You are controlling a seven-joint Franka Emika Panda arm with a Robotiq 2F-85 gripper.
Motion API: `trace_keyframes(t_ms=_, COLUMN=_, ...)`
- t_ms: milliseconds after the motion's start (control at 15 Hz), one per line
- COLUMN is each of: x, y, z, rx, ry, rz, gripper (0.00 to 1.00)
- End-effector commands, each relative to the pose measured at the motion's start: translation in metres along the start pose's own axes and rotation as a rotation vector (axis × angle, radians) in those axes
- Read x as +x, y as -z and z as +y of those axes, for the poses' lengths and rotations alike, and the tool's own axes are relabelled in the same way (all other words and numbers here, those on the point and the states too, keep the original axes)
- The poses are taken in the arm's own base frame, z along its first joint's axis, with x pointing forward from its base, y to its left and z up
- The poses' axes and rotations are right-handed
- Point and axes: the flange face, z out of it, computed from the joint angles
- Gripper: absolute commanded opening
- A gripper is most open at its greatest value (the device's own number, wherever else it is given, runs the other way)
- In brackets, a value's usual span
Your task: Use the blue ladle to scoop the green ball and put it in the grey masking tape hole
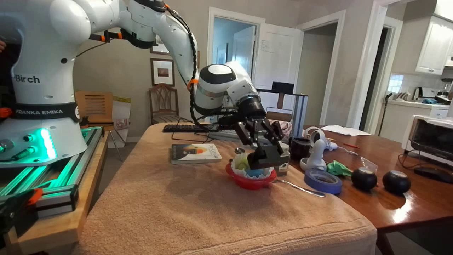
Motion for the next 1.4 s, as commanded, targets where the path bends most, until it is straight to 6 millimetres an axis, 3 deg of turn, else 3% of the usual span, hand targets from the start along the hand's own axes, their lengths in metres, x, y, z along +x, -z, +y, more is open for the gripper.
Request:
trace_keyframes(t_ms=0, x=0.002, y=-0.001, z=-0.006, rx=-0.035, ry=0.119, rz=-0.091, gripper=0.35)
trace_keyframes(t_ms=400, x=0.029, y=-0.029, z=-0.012, rx=-0.130, ry=0.223, rz=-0.215, gripper=0.35)
trace_keyframes(t_ms=1000, x=0.126, y=-0.068, z=-0.004, rx=-0.194, ry=0.051, rz=-0.365, gripper=0.35)
trace_keyframes(t_ms=1333, x=0.153, y=-0.074, z=-0.004, rx=-0.156, ry=0.011, rz=-0.483, gripper=0.35)
